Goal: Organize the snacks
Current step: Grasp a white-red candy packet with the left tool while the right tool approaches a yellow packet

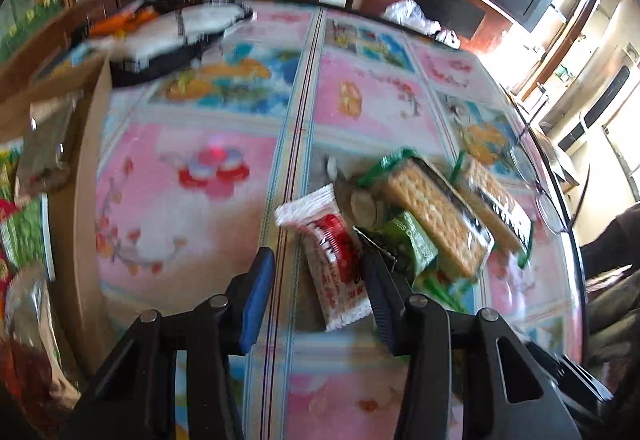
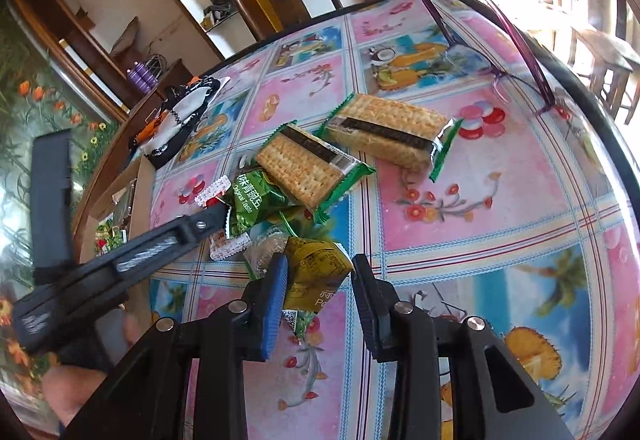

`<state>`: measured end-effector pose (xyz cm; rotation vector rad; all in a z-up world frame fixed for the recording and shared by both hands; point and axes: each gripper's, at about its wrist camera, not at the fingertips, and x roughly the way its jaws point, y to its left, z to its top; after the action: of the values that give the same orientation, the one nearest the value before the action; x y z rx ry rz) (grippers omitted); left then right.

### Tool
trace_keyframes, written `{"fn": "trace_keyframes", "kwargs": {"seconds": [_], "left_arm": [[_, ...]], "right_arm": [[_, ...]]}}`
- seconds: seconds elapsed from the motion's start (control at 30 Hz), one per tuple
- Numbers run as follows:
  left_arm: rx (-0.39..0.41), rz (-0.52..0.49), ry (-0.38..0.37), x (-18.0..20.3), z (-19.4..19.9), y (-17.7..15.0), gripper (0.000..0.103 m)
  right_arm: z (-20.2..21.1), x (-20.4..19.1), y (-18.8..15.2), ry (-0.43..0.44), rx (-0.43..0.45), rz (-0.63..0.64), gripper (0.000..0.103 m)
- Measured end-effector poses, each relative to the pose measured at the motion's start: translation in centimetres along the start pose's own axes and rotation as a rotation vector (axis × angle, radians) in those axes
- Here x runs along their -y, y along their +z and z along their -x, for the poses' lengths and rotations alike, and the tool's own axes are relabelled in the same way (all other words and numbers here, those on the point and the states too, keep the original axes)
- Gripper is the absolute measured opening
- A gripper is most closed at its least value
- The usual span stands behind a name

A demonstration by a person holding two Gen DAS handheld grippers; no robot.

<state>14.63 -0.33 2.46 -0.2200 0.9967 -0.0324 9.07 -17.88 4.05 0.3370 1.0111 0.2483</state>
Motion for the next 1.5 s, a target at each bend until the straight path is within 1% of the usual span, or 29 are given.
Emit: {"fn": "trace_keyframes", "kwargs": {"seconds": [0.1, 0.17, 0.2, 0.27, 0.33, 0.37, 0.43, 0.5, 0.6, 0.67, 0.73, 0.87, 0.97, 1.03, 1.07, 1.1, 1.13, 1.2, 1.23, 1.27, 1.3, 1.37, 1.47, 1.5], "left_arm": [[0.012, -0.017, 0.001, 0.5, -0.6, 0.5, 0.044], [0.043, -0.058, 0.043, 1.0, -0.9, 0.6, 0.044], [0.058, -0.079, 0.076, 1.3, -1.1, 0.5, 0.044], [0.072, -0.112, 0.099, 1.6, -1.1, 0.2, 0.044], [0.096, -0.137, 0.134, 1.6, -0.7, -0.5, 0.026], [0.101, -0.142, 0.135, 1.5, -0.6, -0.6, 0.026], [0.1, -0.159, 0.123, 1.3, -0.2, -1.2, 0.022], [0.094, -0.177, 0.119, 1.2, 0.3, -1.9, 0.021], [0.064, -0.193, 0.089, 1.2, 0.9, -2.8, 0.02], [0.05, -0.2, 0.055, 1.2, 1.4, -3.3, 0.02], [0.051, -0.205, 0.026, 1.1, 2.0, -3.7, 0.019], [0.06, -0.186, -0.017, 0.5, 3.3, -3.6, 0.019], [0.086, -0.172, -0.038, -0.3, 4.5, -3.5, 0.019], [0.1, -0.164, -0.042, -0.8, 5.1, -3.4, 0.019], [0.103, -0.157, -0.043, -1.1, 5.2, -3.4, 0.019], [0.103, -0.152, -0.045, -1.3, 5.3, -3.3, 0.019], [0.102, -0.145, -0.046, -1.6, 5.3, -3.1, 0.019], [0.098, -0.126, -0.046, -2.1, 5.3, -2.9, 0.019], [0.097, -0.121, -0.047, -2.2, 5.2, -2.9, 0.019], [0.096, -0.118, -0.048, -2.4, 5.2, -2.9, 0.019], [0.096, -0.116, -0.048, -2.4, 5.2, -2.9, 0.019], [0.099, -0.12, -0.05, -2.3, 5.3, -2.9, 0.019], [0.098, -0.125, -0.056, -2.1, 5.3, -3.0, 0.019], [0.096, -0.125, -0.058, -2.1, 5.3, -3.0, 0.019]], "right_arm": [[0.0, 0.1, -0.1, 0.006, -0.004, -0.012, 0.037], [0.0, 0.1, -0.1, 0.003, -0.005, -0.011, 0.037], [0.0, 0.1, -0.2, 0.001, -0.004, -0.01, 0.038], [-0.2, 0.1, -0.2, -0.01, -0.01, -0.011, 0.041], [-0.5, 0.2, -0.2, -0.012, -0.022, -0.014, 0.045], [-0.6, 0.2, -0.3, -0.012, -0.026, -0.013, 0.046], [-0.8, 0.0, -0.3, -0.019, -0.032, -0.003, 0.047], [-1.0, -0.1, -0.4, -0.023, -0.033, 0.006, 0.049], [-1.0, 0.2, -0.3, -0.02, -0.036, -0.003, 0.05], [-0.8, 0.7, -0.1, -0.029, -0.026, -0.028, 0.05], [-0.4, 1.3, 0.0, -0.042, -0.013, -0.061, 0.05], [0.0, 2.2, 0.2, -0.013, -0.007, -0.119, 0.051], [0.3, 2.5, 0.1, -0.032, -0.002, -0.142, 0.051], [1.2, 2.8, 0.1, -0.052, 0.034, -0.159, 0.051], [1.9, 2.7, 0.2, -0.054, 0.068, -0.154, 0.051], [2.7, 2.5, 0.2, -0.024, 0.102, -0.147, 0.051], [3.2, 2.1, 0.2, 0.012, 0.115, -0.131, 0.051], [3.1, 1.3, 0.3, 0.081, 0.094, -0.1, 0.051], [2.6, 1.2, 0.2, 0.12, 0.06, -0.107, 0.051], [1.6, 1.4, 0.0, 0.167, 0.002, -0.136, 0.051], [1.0, 1.6, -0.1, 0.182, -0.029, -0.155, 0.05], [0.1, 2.1, -0.2, 0.174, -0.074, -0.181, 0.05], [-0.7, 2.7, -0.1, 0.125, -0.092, -0.195, 0.05], [-0.7, 2.6, -0.1, 0.126, -0.085, -0.193, 0.05]]}}
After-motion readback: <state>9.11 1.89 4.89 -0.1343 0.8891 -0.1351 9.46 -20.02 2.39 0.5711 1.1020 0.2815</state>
